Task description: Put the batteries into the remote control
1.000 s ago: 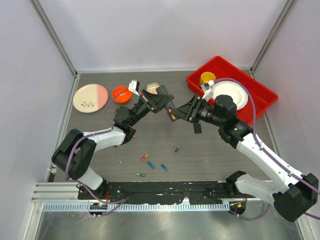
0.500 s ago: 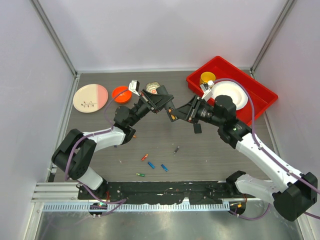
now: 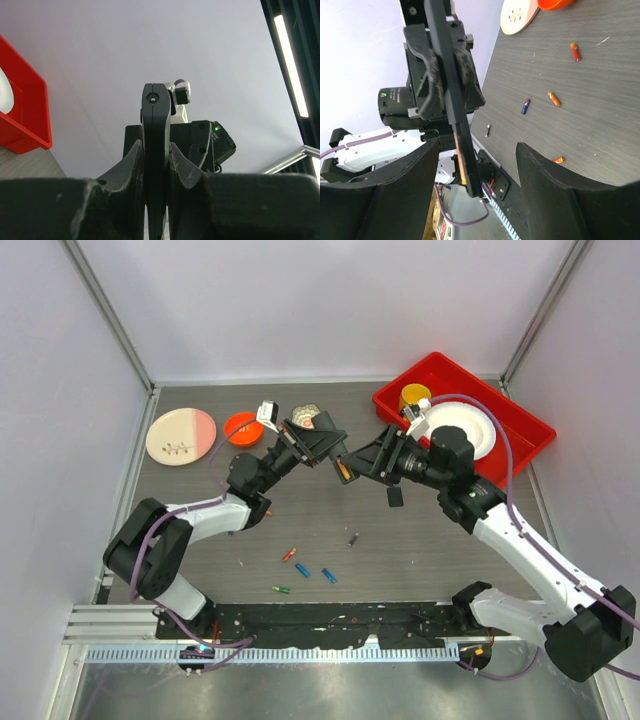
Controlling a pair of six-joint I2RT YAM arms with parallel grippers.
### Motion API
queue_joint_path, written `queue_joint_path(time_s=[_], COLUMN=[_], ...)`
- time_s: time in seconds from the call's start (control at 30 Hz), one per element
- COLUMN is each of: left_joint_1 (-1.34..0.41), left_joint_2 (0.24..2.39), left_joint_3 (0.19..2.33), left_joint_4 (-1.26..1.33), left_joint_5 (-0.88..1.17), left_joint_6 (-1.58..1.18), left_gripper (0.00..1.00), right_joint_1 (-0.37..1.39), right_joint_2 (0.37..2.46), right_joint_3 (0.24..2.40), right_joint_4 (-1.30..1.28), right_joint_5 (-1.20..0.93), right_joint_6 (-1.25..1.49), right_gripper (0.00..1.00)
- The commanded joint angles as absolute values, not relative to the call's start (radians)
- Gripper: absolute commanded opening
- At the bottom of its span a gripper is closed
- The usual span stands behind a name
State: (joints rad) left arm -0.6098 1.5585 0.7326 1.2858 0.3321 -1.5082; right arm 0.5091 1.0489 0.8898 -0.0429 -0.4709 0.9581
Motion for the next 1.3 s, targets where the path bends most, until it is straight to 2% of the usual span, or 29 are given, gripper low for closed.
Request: queue_joint_path(time_s=[0.0, 0.2, 0.33, 0.53, 0.87, 1.17, 1.27], left_joint_1=[-0.594, -0.554, -0.531, -0.494, -0.485, -0.485, -0.485], left_joint_2=[1.549, 1.531, 1.493, 1.408, 1.374, 1.411, 1.43], left_joint_3=[0.713, 0.648, 0.582, 0.43, 0.325, 0.377, 0.391], left_joint_4=[1.546, 1.546, 1.546, 1.546, 1.546, 1.546, 1.546], left_joint_5=[0.336, 0.356, 0.388, 0.439, 0.541, 0.594, 0.6], left_joint_6=[-1.493, -1.503, -1.525, -1.54, -1.509, -1.511, -1.513], left_gripper=[0.0, 0.0, 0.0, 0.0, 0.0, 0.0, 0.0], right_joint_1=[0.474, 0.426, 0.428, 0.477, 0.479, 0.497, 0.538], right_joint_2=[0.988, 0.914, 0.975, 1.029, 1.038, 1.092, 1.118], right_joint_3=[0.994, 0.973, 0.927, 0.835, 0.706, 0.672, 0.707], right_joint_4=[-0.112, -0.277, -0.405, -0.362, 0.041, 0.239, 0.218], right_joint_5=[-0.466, -0.245, -0.124, -0.04, -0.506, -0.683, -0.69], right_joint_6=[0.885, 0.741, 0.661, 0.601, 0.821, 0.925, 0.893], right_gripper=[0.69, 0.71, 0.63, 0.61, 0.7, 0.7, 0.71])
